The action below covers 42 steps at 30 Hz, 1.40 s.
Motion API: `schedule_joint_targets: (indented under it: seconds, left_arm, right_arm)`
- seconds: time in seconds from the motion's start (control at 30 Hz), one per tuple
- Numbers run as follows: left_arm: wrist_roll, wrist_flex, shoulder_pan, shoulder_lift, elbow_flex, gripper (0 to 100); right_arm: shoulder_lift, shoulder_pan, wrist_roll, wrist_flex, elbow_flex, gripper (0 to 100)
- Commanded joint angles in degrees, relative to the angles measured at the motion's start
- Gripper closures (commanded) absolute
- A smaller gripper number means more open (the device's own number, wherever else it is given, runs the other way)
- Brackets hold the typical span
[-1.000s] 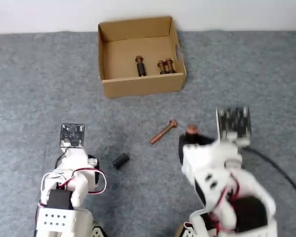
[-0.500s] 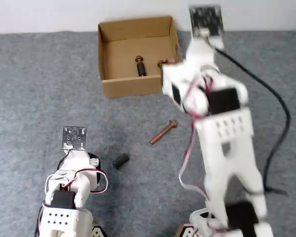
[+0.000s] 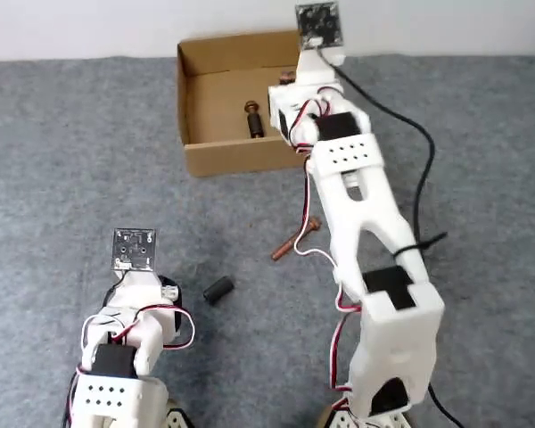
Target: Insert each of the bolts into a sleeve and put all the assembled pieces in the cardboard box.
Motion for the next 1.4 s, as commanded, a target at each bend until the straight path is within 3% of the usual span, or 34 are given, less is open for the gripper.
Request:
schedule_joint_targets:
  seconds: [0.0,0.37,0.53,0.77,0.93,1.1,1.2,1.37]
  left_arm:
    - [-0.18,-1.58,-0.35,-0.7,-0.22,99]
    - [-0.18,-1.85,-0.35,-0.7,-0.13,99]
    - [-0.18,-1.85,-0.35,-0.7,-0.13,99]
    - [-0.18,-1.85,-0.35,-0.7,-0.13,99]
    - [-0.18,-1.85,-0.35,-0.7,-0.13,99]
    - [-0.44,-4.48,-4.04,-0.7,0.31,99]
    - [-0.18,-8.62,-9.41,-0.7,1.45,99]
    - [-0.09,-9.14,-10.46,-0.7,1.63,99]
  right_arm:
    - [2.07,0.4,1.93,-6.64,-4.57,99.0]
    - [15.34,0.22,1.93,-8.31,-14.15,99.0]
    - [17.98,0.22,3.96,-4.53,-14.33,98.6]
    - [18.33,0.13,4.48,-1.54,-14.33,85.9]
    - [15.78,0.31,4.13,2.42,-14.42,87.6]
    - [9.45,-0.04,4.04,10.77,-14.42,98.7]
    - [5.49,-0.48,4.04,18.68,-14.42,98.0]
    - [0.84,-1.54,4.04,31.25,-14.42,99.1]
